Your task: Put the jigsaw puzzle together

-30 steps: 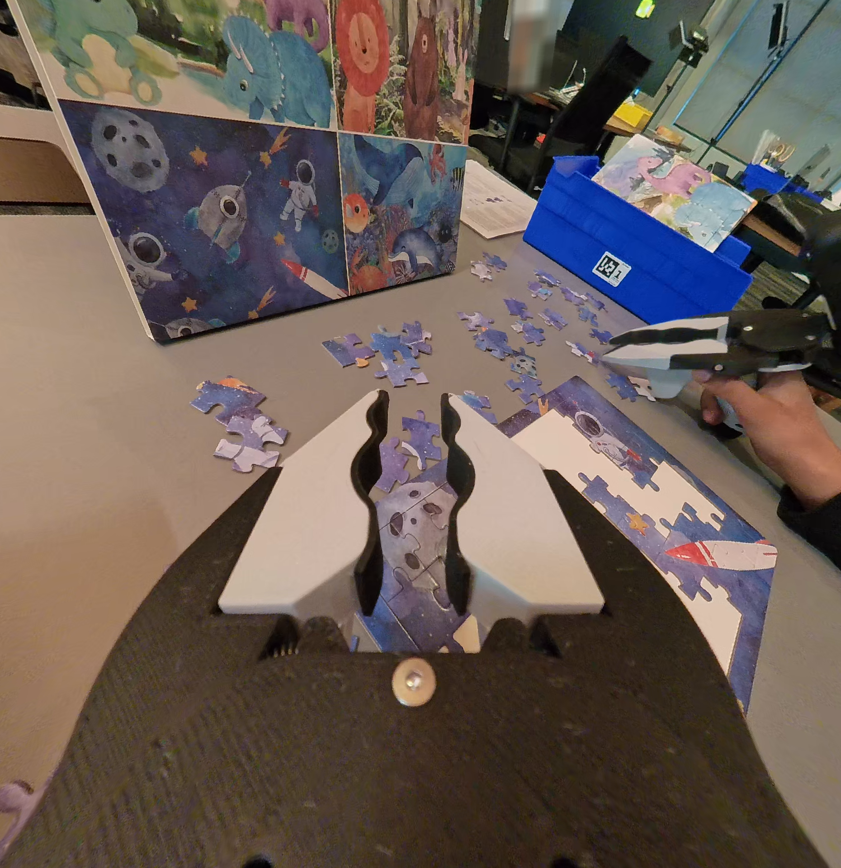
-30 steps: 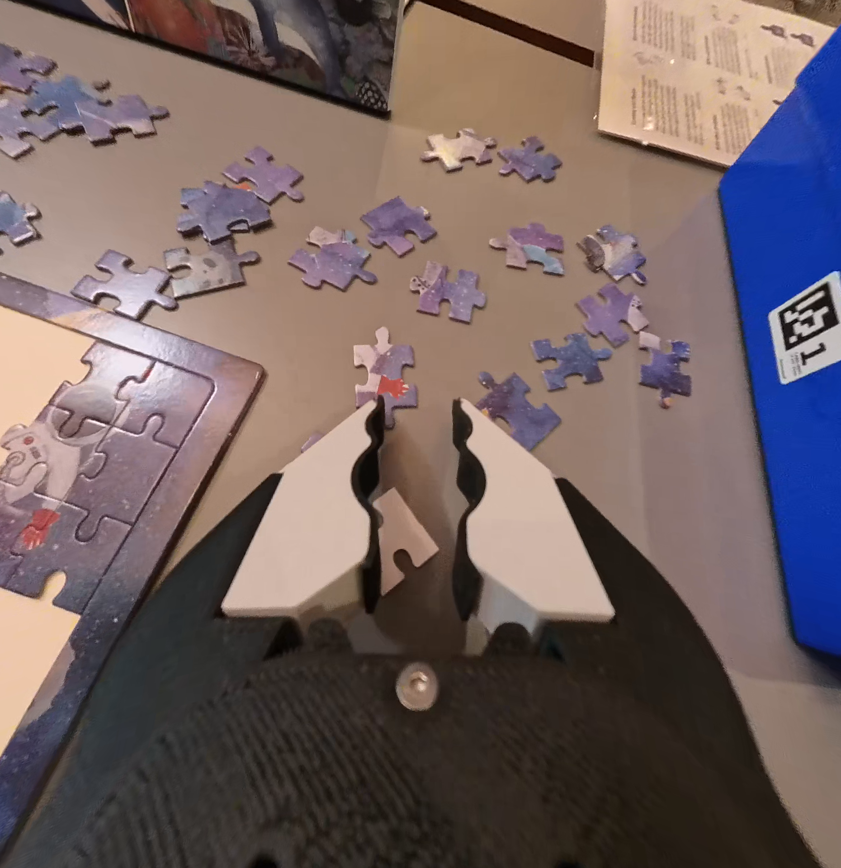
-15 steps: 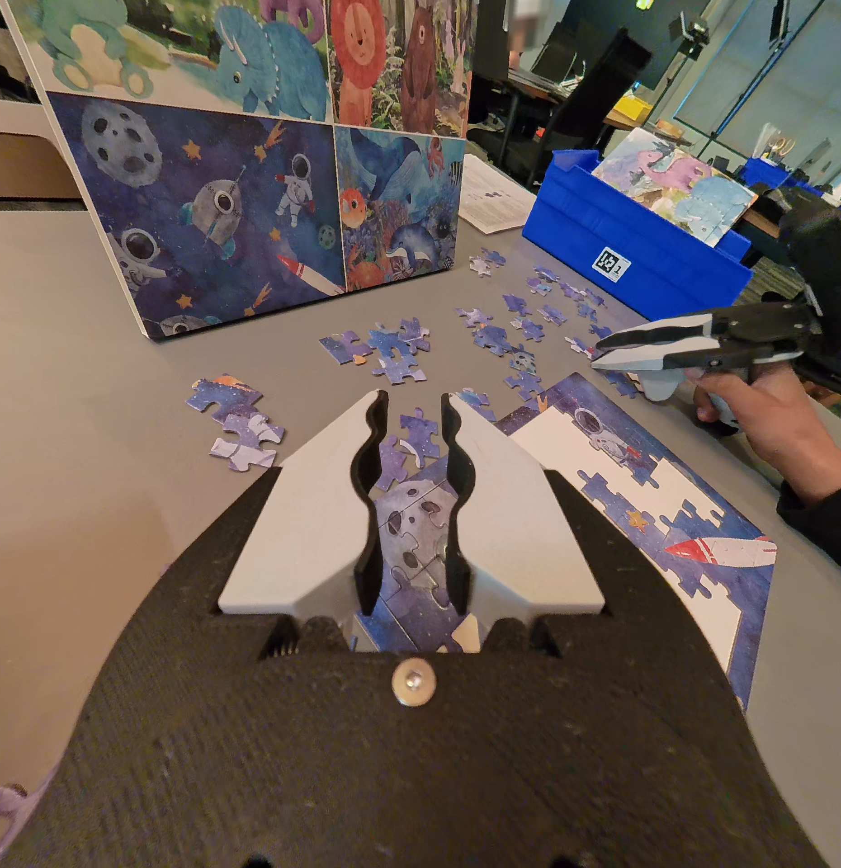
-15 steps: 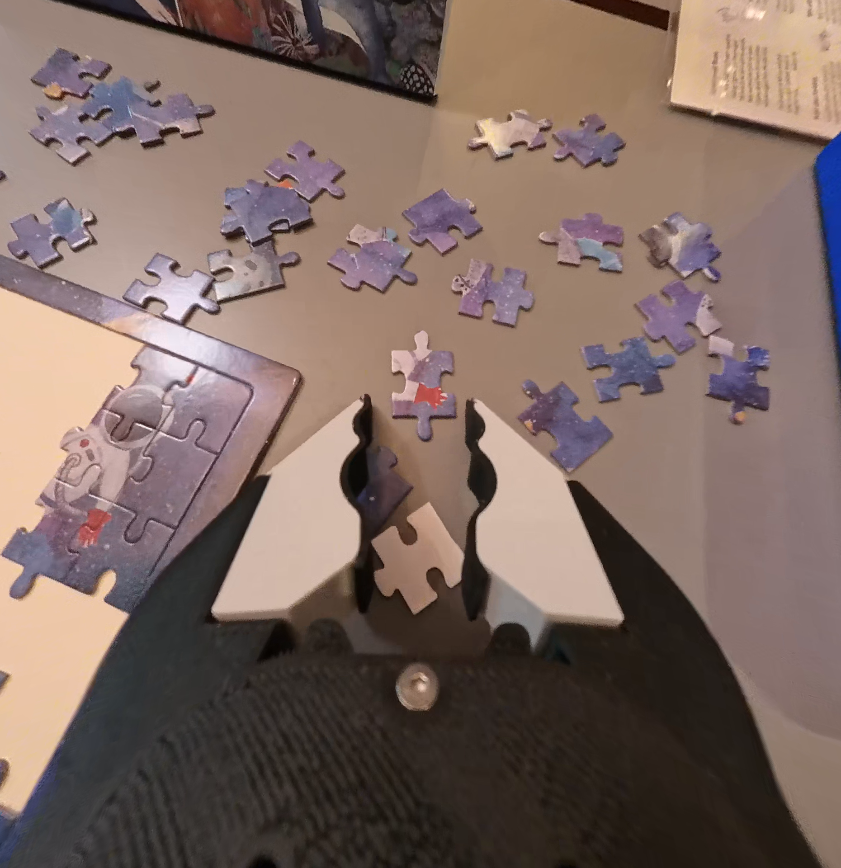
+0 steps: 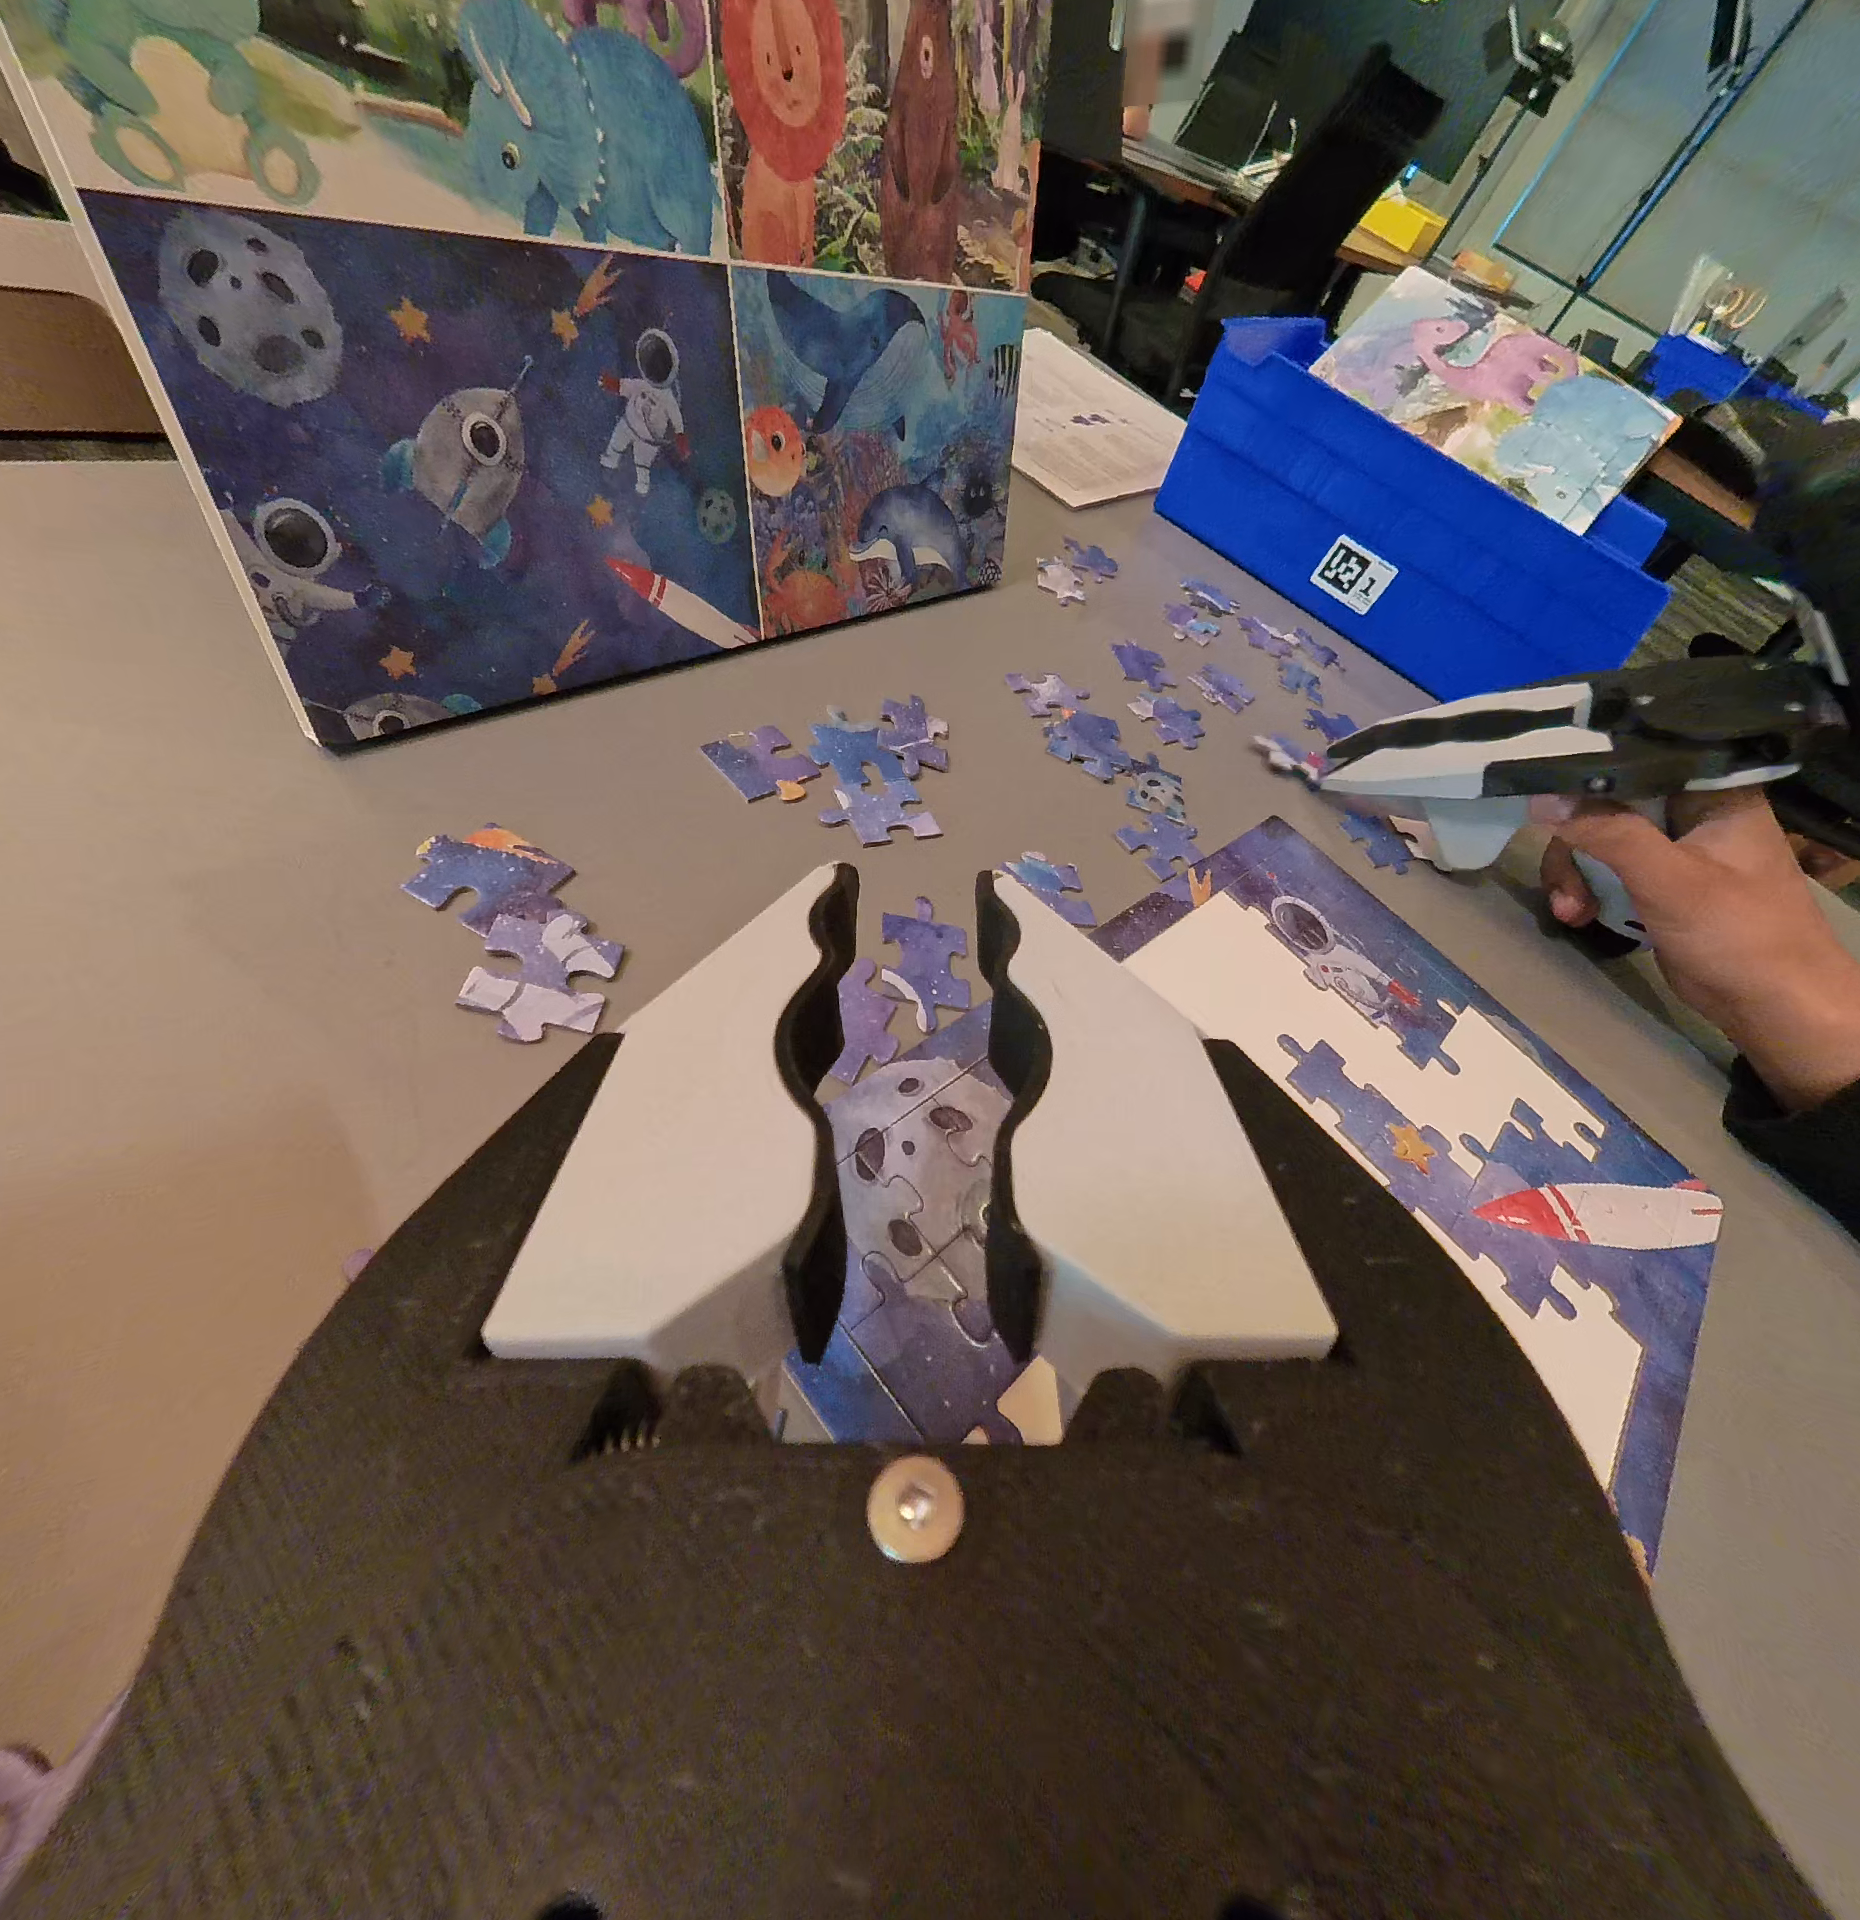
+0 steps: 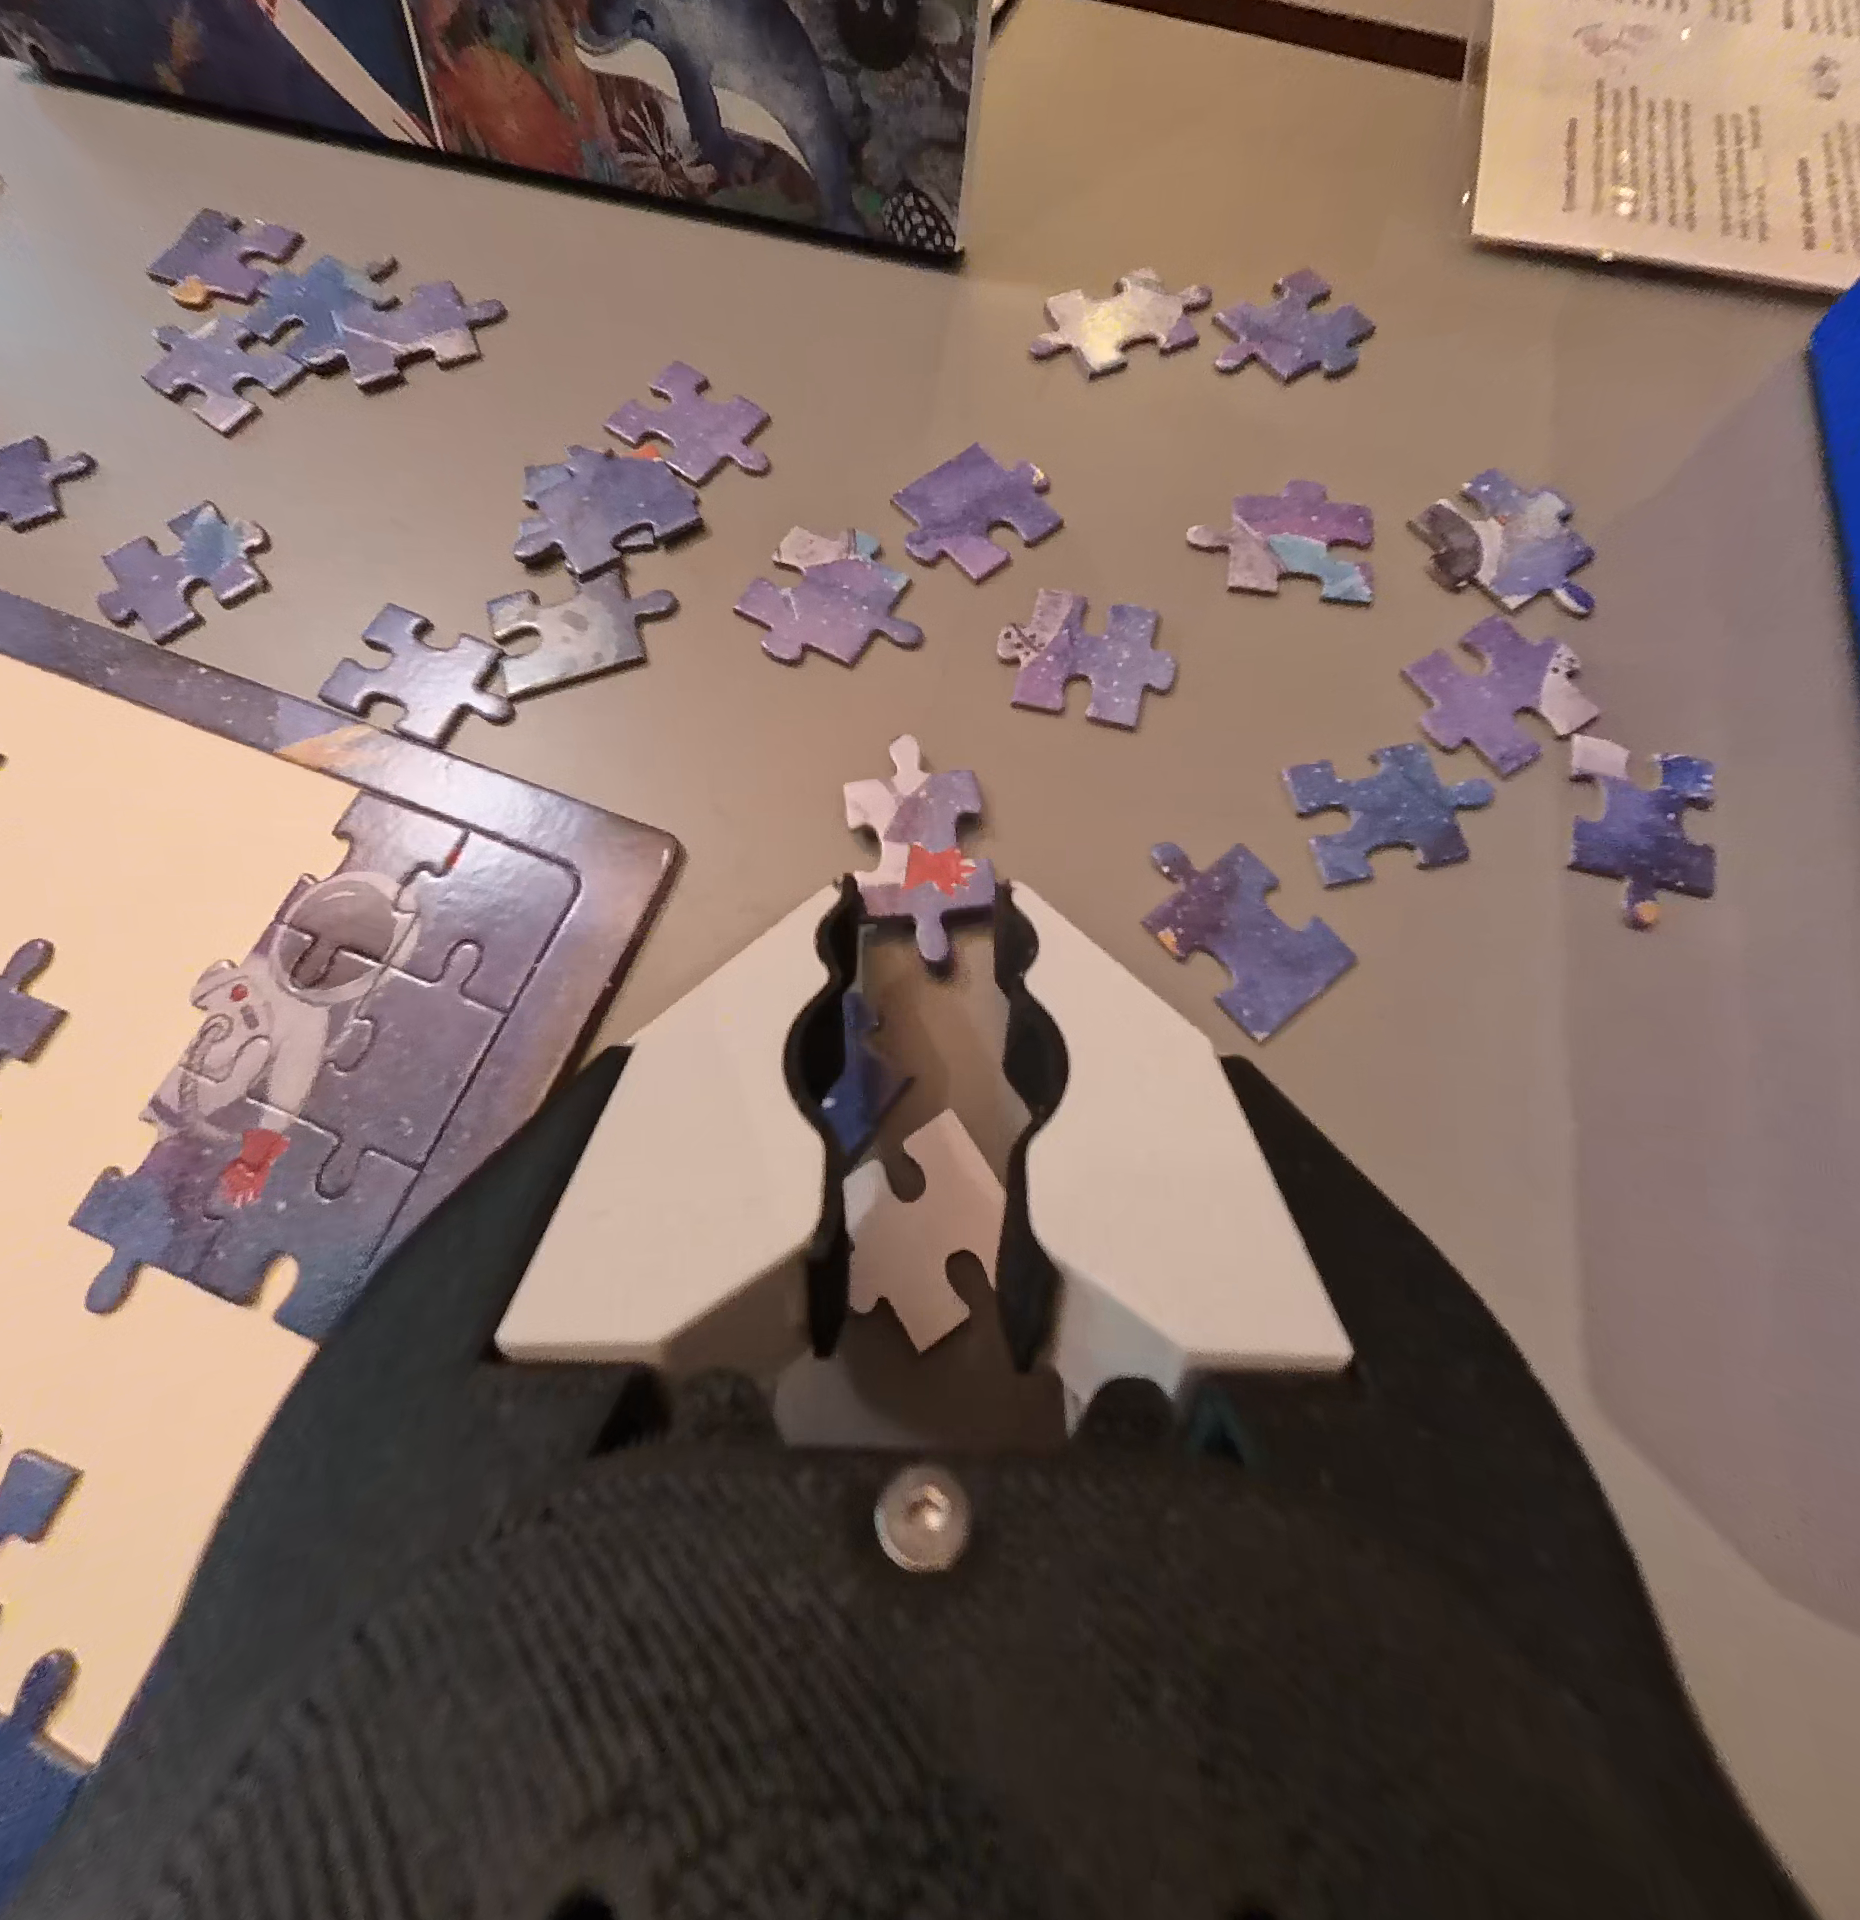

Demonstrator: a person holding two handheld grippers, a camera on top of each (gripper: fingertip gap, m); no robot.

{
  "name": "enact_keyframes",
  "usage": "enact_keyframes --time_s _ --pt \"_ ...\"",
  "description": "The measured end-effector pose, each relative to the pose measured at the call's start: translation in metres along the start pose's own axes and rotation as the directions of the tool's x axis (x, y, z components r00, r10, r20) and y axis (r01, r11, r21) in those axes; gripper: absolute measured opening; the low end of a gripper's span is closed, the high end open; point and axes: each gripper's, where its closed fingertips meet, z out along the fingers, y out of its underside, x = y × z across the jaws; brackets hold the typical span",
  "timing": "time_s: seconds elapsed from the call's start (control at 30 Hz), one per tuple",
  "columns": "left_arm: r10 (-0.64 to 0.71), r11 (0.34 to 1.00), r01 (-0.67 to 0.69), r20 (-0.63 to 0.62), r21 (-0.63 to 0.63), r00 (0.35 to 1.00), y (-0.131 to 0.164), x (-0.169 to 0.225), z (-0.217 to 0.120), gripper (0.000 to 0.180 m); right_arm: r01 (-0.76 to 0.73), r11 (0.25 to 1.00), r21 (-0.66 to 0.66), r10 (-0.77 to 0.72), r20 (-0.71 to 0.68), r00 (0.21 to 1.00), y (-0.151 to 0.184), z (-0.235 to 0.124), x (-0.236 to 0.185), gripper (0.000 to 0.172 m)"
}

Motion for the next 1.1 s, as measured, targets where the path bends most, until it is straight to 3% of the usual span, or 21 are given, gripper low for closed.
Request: enact_keyframes --time_s 0.43,0.67,0.87,0.9,1.1 --pt "-0.001 1.0 0.001 -0.008 -0.007 1.0 0.001 0.002 0.001 0.022 0.032 0.963 0.269 -0.083 0.18 0.98 -0.032 -0.031 -0.03 0.024" --pt "0.001 1.0 -0.001 -0.011 -0.016 1.0 0.003 0.003 0.002 0.022 0.132 0.94 0.314 -0.22 0.264 0.939 -0.033 -0.035 -0.062 0.024" --pt "0.0 1.0 -0.001 -0.015 -0.021 1.0 0.004 0.003 0.003 0.022 0.247 0.915 0.318 -0.339 0.277 0.899 -0.028 -0.034 -0.084 0.023" --pt "0.001 1.0 -0.001 -0.017 -0.022 1.0 0.004 0.004 0.003 0.022 0.271 0.904 0.332 -0.367 0.271 0.89 -0.028 -0.035 -0.088 0.001" --pt "0.022 0.999 -0.024 -0.04 -0.047 0.999 0.008 0.012 0.007 0.025 0.34 0.862 0.377 -0.434 0.198 0.879 -0.032 -0.039 -0.098 0.0"
